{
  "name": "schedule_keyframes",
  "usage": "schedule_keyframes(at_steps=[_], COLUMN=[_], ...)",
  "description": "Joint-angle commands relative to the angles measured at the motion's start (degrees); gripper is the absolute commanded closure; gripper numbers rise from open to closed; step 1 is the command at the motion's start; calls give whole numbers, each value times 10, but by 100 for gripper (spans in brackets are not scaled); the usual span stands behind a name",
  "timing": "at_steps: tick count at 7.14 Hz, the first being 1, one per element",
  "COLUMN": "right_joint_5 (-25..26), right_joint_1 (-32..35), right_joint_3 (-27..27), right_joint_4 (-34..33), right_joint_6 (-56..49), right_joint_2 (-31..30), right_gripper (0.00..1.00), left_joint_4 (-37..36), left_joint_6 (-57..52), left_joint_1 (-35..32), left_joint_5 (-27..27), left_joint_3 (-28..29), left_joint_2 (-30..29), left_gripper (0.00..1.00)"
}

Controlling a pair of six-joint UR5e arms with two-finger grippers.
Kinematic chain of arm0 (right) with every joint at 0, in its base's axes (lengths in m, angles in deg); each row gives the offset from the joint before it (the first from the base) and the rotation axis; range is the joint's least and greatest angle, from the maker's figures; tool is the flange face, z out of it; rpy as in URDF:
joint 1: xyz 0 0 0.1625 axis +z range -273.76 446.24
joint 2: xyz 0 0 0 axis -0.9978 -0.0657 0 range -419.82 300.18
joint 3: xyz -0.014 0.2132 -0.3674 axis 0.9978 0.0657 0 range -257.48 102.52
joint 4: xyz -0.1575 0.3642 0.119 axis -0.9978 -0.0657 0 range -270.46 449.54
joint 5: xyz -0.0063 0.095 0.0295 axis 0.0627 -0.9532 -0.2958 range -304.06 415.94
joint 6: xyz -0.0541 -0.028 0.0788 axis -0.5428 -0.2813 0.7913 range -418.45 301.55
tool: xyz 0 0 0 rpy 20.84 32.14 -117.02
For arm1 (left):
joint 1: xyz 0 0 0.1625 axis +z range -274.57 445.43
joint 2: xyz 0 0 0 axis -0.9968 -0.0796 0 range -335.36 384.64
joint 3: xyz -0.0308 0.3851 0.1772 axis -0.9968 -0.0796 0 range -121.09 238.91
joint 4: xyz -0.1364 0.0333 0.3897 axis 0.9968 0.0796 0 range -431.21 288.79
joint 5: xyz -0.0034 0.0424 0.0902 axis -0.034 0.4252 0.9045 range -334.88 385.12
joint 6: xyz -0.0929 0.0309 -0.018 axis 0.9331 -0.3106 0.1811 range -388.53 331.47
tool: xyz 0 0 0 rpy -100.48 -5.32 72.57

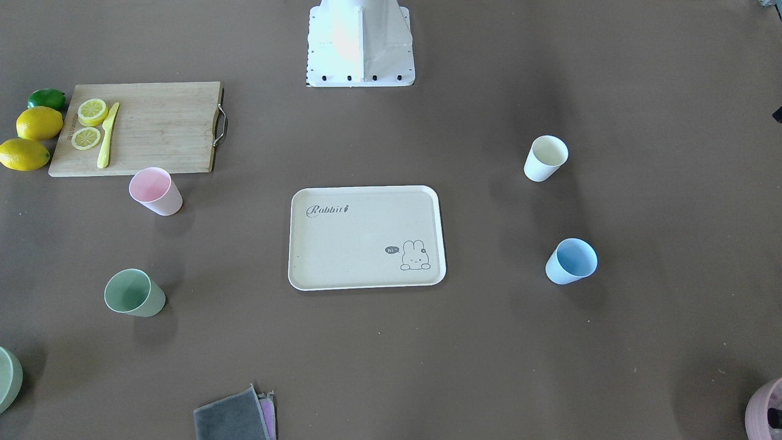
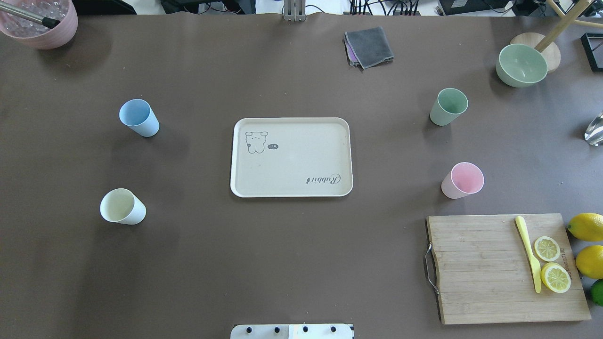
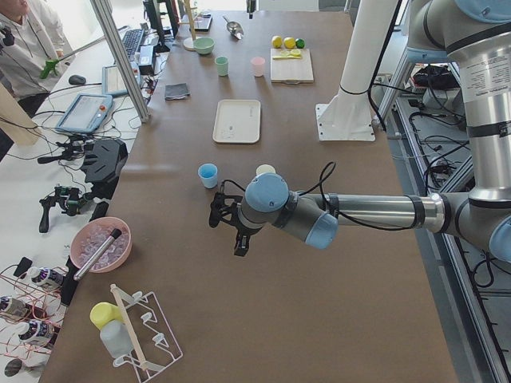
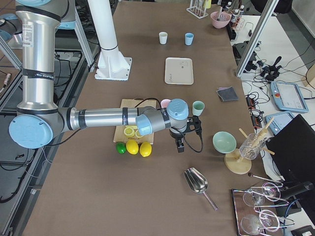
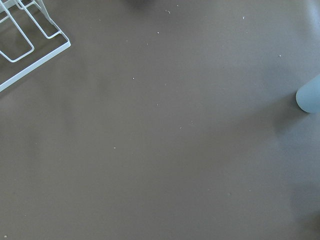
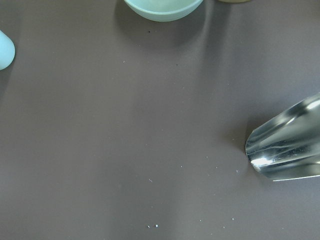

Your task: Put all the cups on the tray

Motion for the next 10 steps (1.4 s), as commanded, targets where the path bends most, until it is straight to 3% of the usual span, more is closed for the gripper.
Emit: schedule_keyframes(at_steps=[1,2,4,6,7,9,10], right_joint_5=[2,16,79,116,119,118,111], right_joint_1=[-82,-135,-235,-291,-296,-300,-302], right_joint_3=[-9,-23,-67,-63,-45,-29,-29], right_joint_4=[132,184,186,184,185,186,186], right_joint_6=[197,288,394,406,404,402,404], right_joint_2=[0,1,10,32,33,33,33], right_gripper=[2,2,2,6,12,34,57], left_joint_4=[9,8,9,8,8,7,9], left_joint_6=[2,4,4,5,5,6,54], left_joint_1=[0,1,1,1,2,6,24], left_joint_5=[0,-1,1,1,1,1,1], left_joint_3=[1,1,1,1,0,1,-3], left_joint_2=[5,5,2,-1,-1,-2,-3], left_gripper=[2,2,2,2,2,2,2])
